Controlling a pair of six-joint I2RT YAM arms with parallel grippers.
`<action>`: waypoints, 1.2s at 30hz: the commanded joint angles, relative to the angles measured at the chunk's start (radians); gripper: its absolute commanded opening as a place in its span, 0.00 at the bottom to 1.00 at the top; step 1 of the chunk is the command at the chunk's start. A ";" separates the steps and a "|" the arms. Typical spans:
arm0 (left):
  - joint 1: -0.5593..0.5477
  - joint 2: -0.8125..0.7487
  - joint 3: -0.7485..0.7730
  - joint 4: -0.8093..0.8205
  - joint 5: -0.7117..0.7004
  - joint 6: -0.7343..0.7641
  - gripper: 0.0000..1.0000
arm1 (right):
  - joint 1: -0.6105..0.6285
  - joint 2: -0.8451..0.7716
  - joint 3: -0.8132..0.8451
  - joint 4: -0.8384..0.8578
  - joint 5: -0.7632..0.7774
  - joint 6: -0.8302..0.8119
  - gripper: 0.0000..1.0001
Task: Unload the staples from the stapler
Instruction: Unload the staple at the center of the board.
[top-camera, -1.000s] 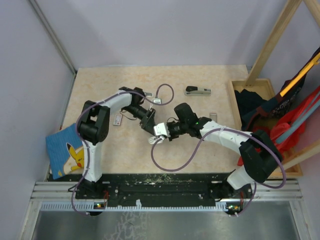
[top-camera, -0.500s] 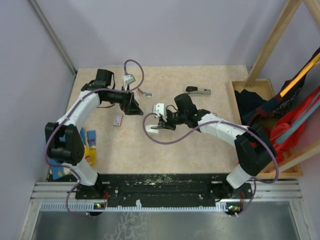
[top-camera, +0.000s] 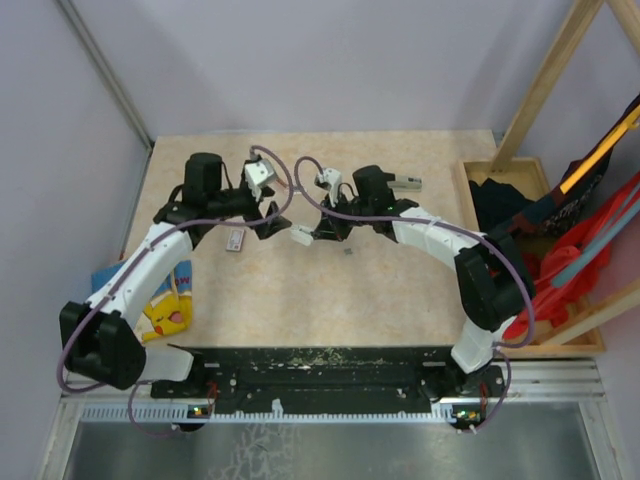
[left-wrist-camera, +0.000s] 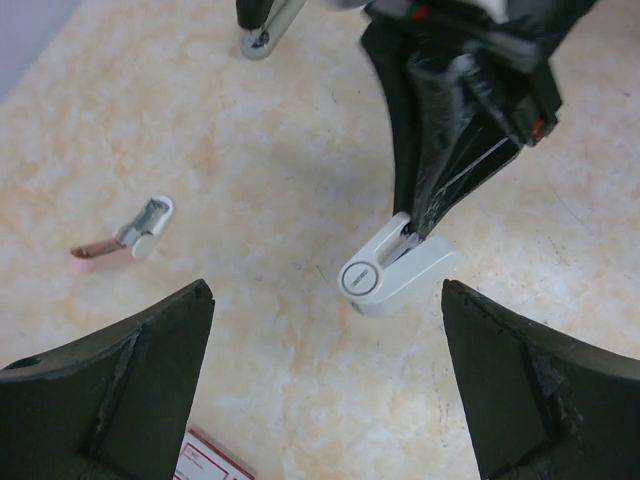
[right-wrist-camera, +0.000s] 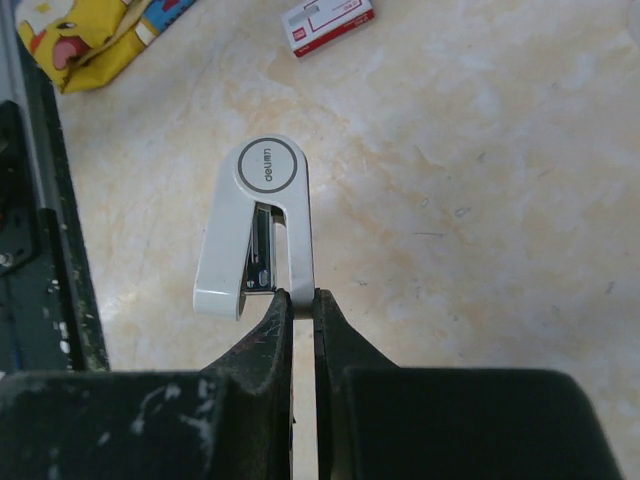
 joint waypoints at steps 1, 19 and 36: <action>-0.070 -0.088 -0.076 0.103 -0.083 0.159 1.00 | -0.019 0.044 0.062 0.051 -0.110 0.225 0.00; -0.273 -0.064 -0.105 -0.099 -0.139 0.597 0.82 | -0.128 0.261 0.168 0.031 -0.434 0.561 0.00; -0.411 0.091 -0.047 -0.036 -0.373 0.590 0.70 | -0.144 0.273 0.182 -0.083 -0.409 0.490 0.00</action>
